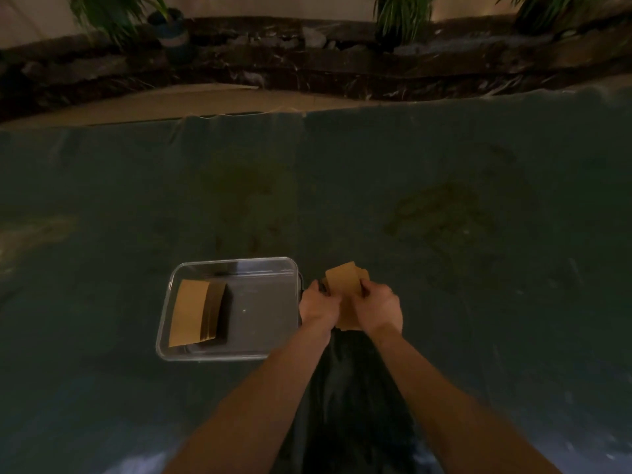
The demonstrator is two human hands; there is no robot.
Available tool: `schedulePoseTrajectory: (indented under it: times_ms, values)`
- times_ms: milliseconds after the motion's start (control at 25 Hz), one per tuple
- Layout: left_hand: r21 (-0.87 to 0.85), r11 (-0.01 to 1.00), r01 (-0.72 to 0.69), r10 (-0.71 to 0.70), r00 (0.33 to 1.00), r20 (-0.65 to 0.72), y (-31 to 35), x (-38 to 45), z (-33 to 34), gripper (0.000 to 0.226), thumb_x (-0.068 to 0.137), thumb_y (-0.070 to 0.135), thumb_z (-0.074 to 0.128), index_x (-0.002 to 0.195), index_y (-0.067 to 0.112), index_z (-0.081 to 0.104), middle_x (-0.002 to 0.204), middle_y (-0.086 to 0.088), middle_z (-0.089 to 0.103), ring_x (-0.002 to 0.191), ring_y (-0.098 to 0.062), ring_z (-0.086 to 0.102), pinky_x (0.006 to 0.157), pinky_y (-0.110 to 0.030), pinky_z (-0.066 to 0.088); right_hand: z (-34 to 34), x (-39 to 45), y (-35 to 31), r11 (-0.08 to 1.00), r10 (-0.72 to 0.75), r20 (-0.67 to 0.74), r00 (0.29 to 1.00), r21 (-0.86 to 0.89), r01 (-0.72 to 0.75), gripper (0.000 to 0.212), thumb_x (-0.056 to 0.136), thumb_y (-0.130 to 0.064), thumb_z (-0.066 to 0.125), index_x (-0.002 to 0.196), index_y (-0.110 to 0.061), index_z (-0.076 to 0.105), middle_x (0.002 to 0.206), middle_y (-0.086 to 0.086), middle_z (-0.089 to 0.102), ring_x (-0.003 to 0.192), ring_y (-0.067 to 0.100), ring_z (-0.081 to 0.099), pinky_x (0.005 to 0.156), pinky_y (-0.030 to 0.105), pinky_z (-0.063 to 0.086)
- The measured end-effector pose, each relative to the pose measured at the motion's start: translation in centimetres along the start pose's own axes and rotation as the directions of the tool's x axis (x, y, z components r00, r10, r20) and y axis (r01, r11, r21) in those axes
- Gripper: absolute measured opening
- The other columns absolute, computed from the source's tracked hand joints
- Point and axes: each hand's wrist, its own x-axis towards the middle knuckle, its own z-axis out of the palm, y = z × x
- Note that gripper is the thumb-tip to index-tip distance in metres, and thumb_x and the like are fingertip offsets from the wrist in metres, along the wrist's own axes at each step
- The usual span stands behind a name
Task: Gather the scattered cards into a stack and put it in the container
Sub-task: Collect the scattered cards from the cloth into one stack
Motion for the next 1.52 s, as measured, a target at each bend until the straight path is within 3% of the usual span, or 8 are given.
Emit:
schedulePoseTrajectory:
  times_ms: [160, 400, 680, 840, 1000, 1240, 1440, 1520]
  values:
    - [0.054, 0.998, 0.017, -0.017, 1.0, 0.013, -0.6, 1.1, 1.0, 0.016, 0.094, 0.019, 0.054, 0.099, 0.012, 0.066, 0.095, -0.006, 0.063, 0.086, -0.02, 0.056, 0.075, -0.033, 0.046, 1.2, 0.8, 1.3, 1.0, 0.018, -0.045, 0.999, 0.008, -0.017, 0.035, 0.095, -0.025, 0.055, 0.13, -0.025, 0.062, 0.117, 0.007, 0.064, 0.097, 0.025, 0.066, 0.08, 0.039, 0.059]
    - [0.075, 0.996, 0.053, -0.052, 0.998, -0.021, -0.8, 1.4, 1.8, 0.02, 0.095, 0.028, 0.052, 0.1, 0.012, 0.065, 0.11, -0.012, 0.066, 0.098, -0.027, 0.064, 0.09, -0.043, 0.055, 1.7, 1.8, 1.3, 0.965, 0.236, 0.058, 0.97, 0.106, -0.241, 0.069, 0.089, -0.029, 0.063, 0.15, -0.018, 0.033, 0.147, 0.014, 0.039, 0.133, 0.04, 0.042, 0.101, 0.048, 0.045]
    - [-0.107, 0.981, 0.16, -0.148, 0.982, 0.119, -0.2, 1.0, 1.5, 0.012, 0.096, 0.022, 0.053, 0.103, 0.023, 0.043, 0.104, -0.003, 0.053, 0.098, -0.021, 0.052, 0.086, -0.037, 0.046, 0.0, 3.7, 1.4, 0.856, 0.323, 0.298, 0.898, 0.313, -0.412, 0.06, 0.074, -0.026, 0.079, 0.127, -0.01, 0.058, 0.123, 0.013, 0.064, 0.109, 0.03, 0.062, 0.094, 0.046, 0.054]
    - [-0.21, 0.952, 0.224, -0.161, 0.946, 0.283, -1.3, 0.2, 0.8, 0.029, 0.089, 0.033, 0.057, 0.116, 0.023, 0.054, 0.12, -0.006, 0.06, 0.111, -0.026, 0.059, 0.099, -0.048, 0.05, -1.5, 1.7, 1.8, 0.807, 0.198, 0.396, 0.897, 0.454, -0.379, 0.049, 0.082, -0.022, 0.078, 0.117, -0.019, 0.044, 0.099, 0.0, 0.056, 0.087, 0.015, 0.056, 0.069, 0.031, 0.048]
    - [-0.244, 0.956, 0.161, -0.066, 0.932, 0.357, -2.4, -2.8, -0.3, 0.047, 0.081, 0.033, 0.06, 0.127, 0.026, 0.055, 0.122, -0.005, 0.062, 0.112, -0.025, 0.06, 0.1, -0.051, 0.051, -2.5, -2.6, 3.0, 0.838, 0.099, 0.244, 0.965, 0.503, -0.213, 0.053, 0.082, -0.03, 0.077, 0.124, -0.017, 0.048, 0.102, -0.001, 0.059, 0.092, 0.016, 0.059, 0.071, 0.031, 0.052]
    - [-0.297, 0.954, -0.029, 0.125, 0.943, 0.308, -4.7, -10.9, -4.1, 0.094, 0.084, 0.032, 0.074, 0.155, 0.035, 0.012, 0.139, 0.004, 0.054, 0.127, -0.017, 0.051, 0.113, -0.046, 0.039, -3.5, -10.0, 3.2, 0.971, -0.224, 0.054, 0.973, 0.094, 0.218, 0.049, 0.079, -0.044, 0.074, 0.118, -0.027, 0.05, 0.1, -0.004, 0.07, 0.089, 0.018, 0.07, 0.078, 0.039, 0.059]
    - [-0.336, 0.937, -0.091, 0.197, 0.935, 0.295, -10.3, -15.1, -6.9, 0.052, 0.084, 0.029, 0.075, 0.128, 0.035, 0.048, 0.121, 0.006, 0.061, 0.104, -0.001, 0.057, 0.091, -0.025, 0.047, -1.7, -16.6, 3.8, 0.861, -0.435, 0.147, 0.889, -0.221, 0.458, 0.046, 0.079, -0.041, 0.07, 0.12, -0.032, 0.049, 0.107, -0.006, 0.067, 0.098, 0.016, 0.062, 0.086, 0.035, 0.052]
    - [-0.289, 0.948, -0.135, 0.21, 0.946, 0.246, -12.9, -15.1, -8.0, 0.075, 0.064, 0.059, 0.082, 0.129, 0.032, 0.055, 0.127, -0.001, 0.061, 0.115, -0.012, 0.058, 0.104, -0.036, 0.046, -0.1, -18.7, 3.8, 0.809, -0.473, 0.21, 0.855, -0.28, 0.517, 0.047, 0.08, -0.037, 0.068, 0.122, -0.032, 0.049, 0.112, -0.006, 0.066, 0.104, 0.017, 0.06, 0.091, 0.037, 0.05]
